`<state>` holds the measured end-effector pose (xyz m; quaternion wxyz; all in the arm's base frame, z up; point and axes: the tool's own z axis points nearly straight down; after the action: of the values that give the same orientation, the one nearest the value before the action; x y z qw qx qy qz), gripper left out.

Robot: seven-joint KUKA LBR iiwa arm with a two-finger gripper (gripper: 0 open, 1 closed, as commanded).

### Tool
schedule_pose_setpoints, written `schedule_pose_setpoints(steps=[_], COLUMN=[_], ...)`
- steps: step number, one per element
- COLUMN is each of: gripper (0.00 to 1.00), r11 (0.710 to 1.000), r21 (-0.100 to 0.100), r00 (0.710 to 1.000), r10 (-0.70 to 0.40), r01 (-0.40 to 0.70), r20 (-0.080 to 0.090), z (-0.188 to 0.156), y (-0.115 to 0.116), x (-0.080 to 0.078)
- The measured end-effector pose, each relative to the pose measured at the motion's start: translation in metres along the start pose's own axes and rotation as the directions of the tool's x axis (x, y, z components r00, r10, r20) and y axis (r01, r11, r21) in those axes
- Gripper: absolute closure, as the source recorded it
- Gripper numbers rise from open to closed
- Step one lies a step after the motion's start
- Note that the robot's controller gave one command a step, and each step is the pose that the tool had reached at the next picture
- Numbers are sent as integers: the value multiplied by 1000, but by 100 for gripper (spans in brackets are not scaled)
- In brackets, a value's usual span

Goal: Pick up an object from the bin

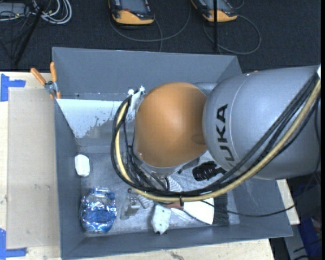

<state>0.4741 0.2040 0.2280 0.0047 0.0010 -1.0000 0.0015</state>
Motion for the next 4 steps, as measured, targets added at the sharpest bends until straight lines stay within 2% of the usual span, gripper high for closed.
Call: schedule_pose_setpoints(steps=[1,2,3,4], gripper=[0,0,0,100], r11=[1000,999,990,976], r21=[-3,-4,-2,1], r00=[1000,999,990,976], r10=[3,-44,-140,-216], r01=[-3,44,140,216], r20=[7,15,12,35], z=[-4,36,104,148], y=[-1,2,0,9], x=[-2,-7,-8,-18])
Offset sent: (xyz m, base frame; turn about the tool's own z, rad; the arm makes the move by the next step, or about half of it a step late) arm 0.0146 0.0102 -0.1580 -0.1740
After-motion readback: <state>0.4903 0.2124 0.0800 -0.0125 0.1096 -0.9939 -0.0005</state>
